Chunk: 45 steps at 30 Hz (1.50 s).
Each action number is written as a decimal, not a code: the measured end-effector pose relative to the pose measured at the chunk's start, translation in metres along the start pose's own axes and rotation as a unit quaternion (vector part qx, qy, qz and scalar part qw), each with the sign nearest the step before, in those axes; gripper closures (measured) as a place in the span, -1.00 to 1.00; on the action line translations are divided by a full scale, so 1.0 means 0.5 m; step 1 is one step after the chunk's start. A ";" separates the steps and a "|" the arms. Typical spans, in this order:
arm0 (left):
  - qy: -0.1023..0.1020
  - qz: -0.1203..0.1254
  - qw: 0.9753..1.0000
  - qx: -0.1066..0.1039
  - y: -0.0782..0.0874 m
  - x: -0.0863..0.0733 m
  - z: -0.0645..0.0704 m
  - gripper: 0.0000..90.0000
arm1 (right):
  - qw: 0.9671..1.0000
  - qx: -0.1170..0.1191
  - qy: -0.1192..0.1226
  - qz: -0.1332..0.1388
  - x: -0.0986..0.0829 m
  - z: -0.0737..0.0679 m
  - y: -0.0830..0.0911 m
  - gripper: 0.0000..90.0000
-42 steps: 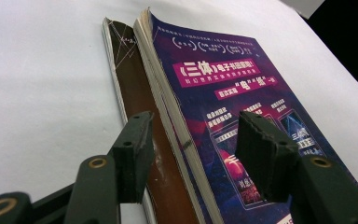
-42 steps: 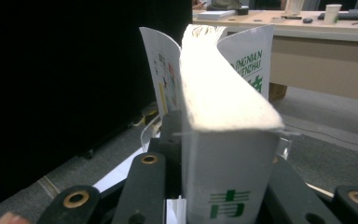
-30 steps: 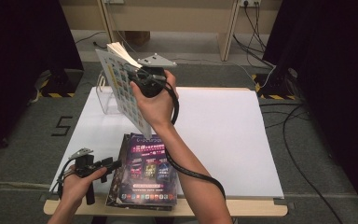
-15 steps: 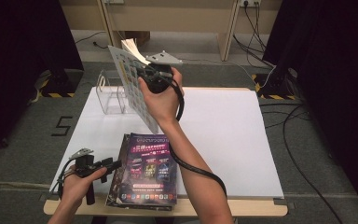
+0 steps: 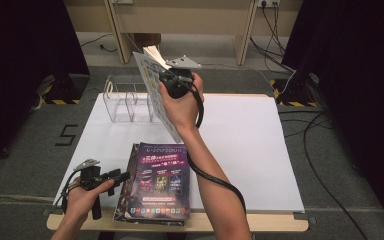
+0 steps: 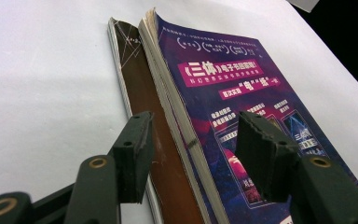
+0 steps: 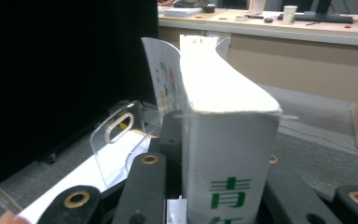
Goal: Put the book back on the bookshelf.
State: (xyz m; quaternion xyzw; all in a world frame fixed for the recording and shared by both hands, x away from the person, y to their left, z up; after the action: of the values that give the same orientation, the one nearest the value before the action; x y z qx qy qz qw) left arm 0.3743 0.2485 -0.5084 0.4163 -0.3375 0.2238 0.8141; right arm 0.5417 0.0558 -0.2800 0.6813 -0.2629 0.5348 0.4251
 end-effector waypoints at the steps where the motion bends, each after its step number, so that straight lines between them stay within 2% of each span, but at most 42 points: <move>1: 0.000 0.000 1.000 0.000 -0.001 0.000 0.000 0.01 | 1.000 -0.002 -0.001 0.000 -0.001 0.002 0.000 0.65; 3: -0.002 -0.001 1.000 0.000 -0.001 -0.001 0.000 0.01 | 1.000 -0.004 0.001 0.001 -0.001 0.006 -0.001 0.65; 7: -0.002 -0.002 1.000 0.000 -0.002 -0.001 0.001 0.01 | 1.000 -0.008 -0.012 0.003 -0.003 0.017 -0.006 0.65; 14: 0.001 0.000 1.000 0.000 0.000 0.000 0.000 0.01 | 1.000 -0.011 -0.011 0.007 0.001 0.013 -0.019 0.65; 23: 0.001 0.002 1.000 0.000 0.003 0.002 -0.002 0.01 | 1.000 -0.017 -0.010 0.008 0.004 0.005 -0.053 0.65; 32: 0.006 0.003 1.000 0.000 0.004 0.002 -0.004 0.01 | 1.000 -0.017 -0.012 -0.002 -0.004 0.005 -0.086 0.65; 45: 0.006 0.005 1.000 0.001 0.004 0.003 -0.008 0.01 | 0.999 -0.045 -0.025 0.008 0.001 0.033 -0.111 0.65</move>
State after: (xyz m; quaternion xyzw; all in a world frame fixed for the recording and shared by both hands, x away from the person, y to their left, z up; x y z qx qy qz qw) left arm 0.3754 0.2531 -0.5078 0.4140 -0.3341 0.2305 0.8148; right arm 0.5954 0.0692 -0.2969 0.6729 -0.3025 0.5082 0.4443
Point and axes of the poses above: each handheld gripper's, and its own axes: y roughly backward along the jaws, x roughly out of its top, z roughly to its right, the point moved 7 cm from there along -y, roughly forward along the jaws, and after that the axes turned 2 degrees about -y, right-handed, at the moved point
